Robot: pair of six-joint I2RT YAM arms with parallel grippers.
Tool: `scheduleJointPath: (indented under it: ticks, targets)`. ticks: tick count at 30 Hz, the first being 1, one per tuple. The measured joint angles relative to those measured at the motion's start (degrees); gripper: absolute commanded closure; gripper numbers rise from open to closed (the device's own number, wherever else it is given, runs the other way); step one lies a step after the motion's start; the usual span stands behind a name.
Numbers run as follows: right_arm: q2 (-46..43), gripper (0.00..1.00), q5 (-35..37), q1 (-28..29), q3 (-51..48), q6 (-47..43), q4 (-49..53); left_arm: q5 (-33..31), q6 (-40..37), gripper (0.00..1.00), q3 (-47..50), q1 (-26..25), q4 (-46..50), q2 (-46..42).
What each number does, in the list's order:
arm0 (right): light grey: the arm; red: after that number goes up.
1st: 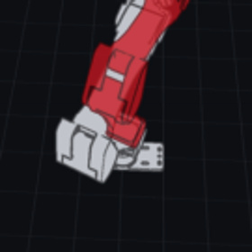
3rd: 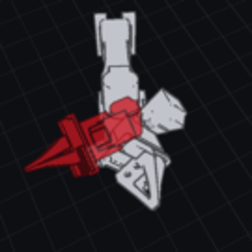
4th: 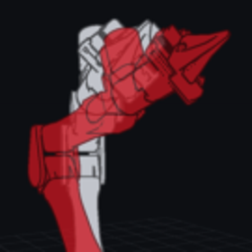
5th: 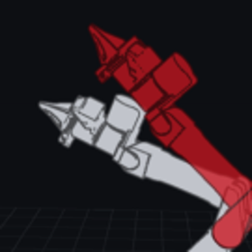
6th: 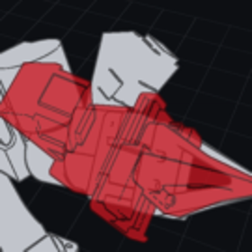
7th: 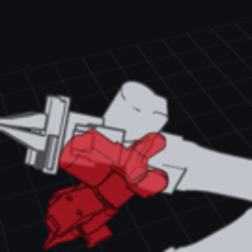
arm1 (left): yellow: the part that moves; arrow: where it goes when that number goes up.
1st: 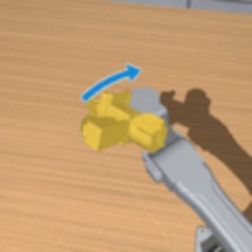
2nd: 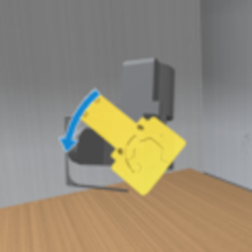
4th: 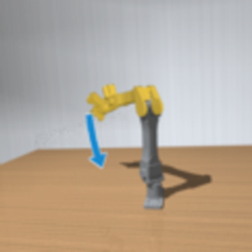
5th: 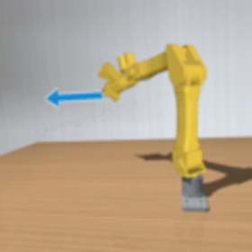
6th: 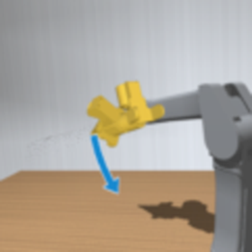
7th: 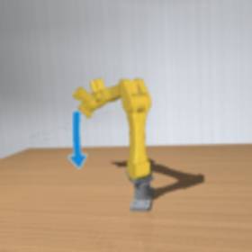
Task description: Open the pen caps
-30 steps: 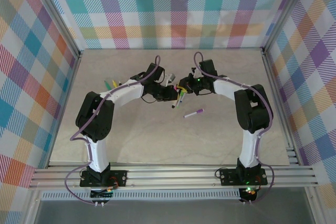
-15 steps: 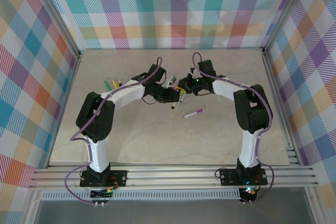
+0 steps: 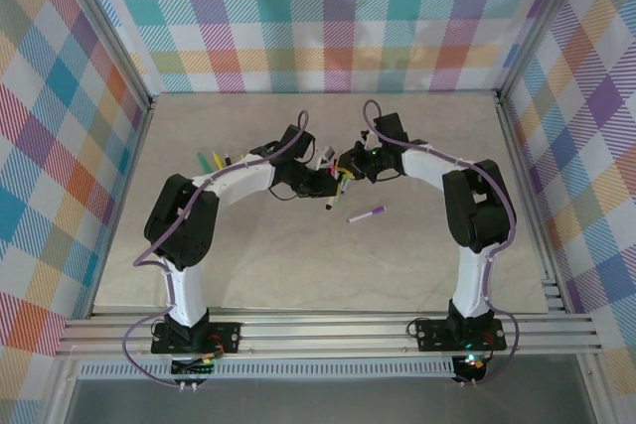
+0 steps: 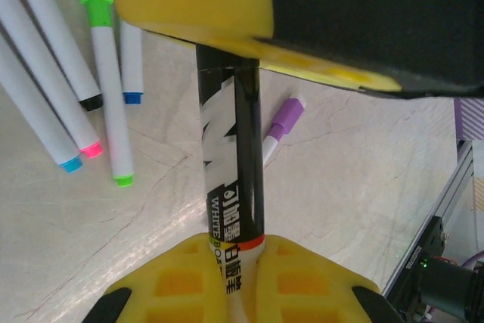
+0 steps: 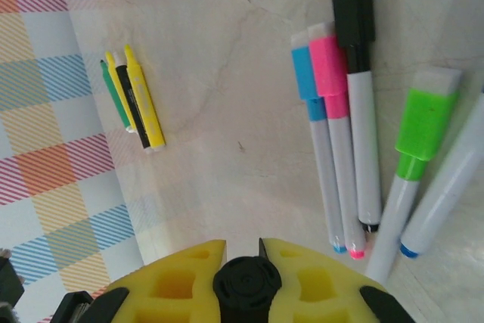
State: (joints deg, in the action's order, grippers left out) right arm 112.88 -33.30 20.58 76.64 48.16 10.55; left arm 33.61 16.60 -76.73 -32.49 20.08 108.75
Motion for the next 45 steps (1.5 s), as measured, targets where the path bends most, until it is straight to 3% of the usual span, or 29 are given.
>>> scheduleJointPath:
  ticks: [5,14,16,20,24,30,37,45]
  targets:
    - [0.79,1.00,-5.40,-2.16,7.61,-1.86,11.15,-2.47,-0.61,1.00,5.14,-0.81,-6.64,-6.29]
    - [1.88,1.00,-9.97,-2.97,12.00,-2.56,16.98,-4.59,-1.92,1.00,7.08,-1.09,-7.80,-10.71]
    - [3.28,1.00,-6.40,-4.50,13.38,-2.10,15.56,-1.27,-3.10,1.00,8.68,-1.86,-2.97,-12.11]
    - [8.17,1.00,0.55,-13.62,19.91,-1.90,10.95,4.61,-5.16,1.00,13.16,-7.39,7.96,-18.75]
    - [8.81,1.00,4.07,-18.10,21.11,-1.88,9.03,4.63,-5.75,1.00,12.26,-7.65,12.33,-23.02]
    - [8.33,1.00,7.80,-14.78,20.63,-4.72,12.17,-5.81,-3.48,1.00,7.15,-1.66,14.64,-18.58]
    - [0.13,1.00,17.11,-13.49,12.96,-12.17,20.15,-22.69,1.68,1.00,4.94,8.15,14.36,-7.65]
    - [-4.28,1.00,26.62,-13.40,9.31,-18.67,25.44,-38.21,2.60,1.00,-5.38,11.47,16.17,2.14]
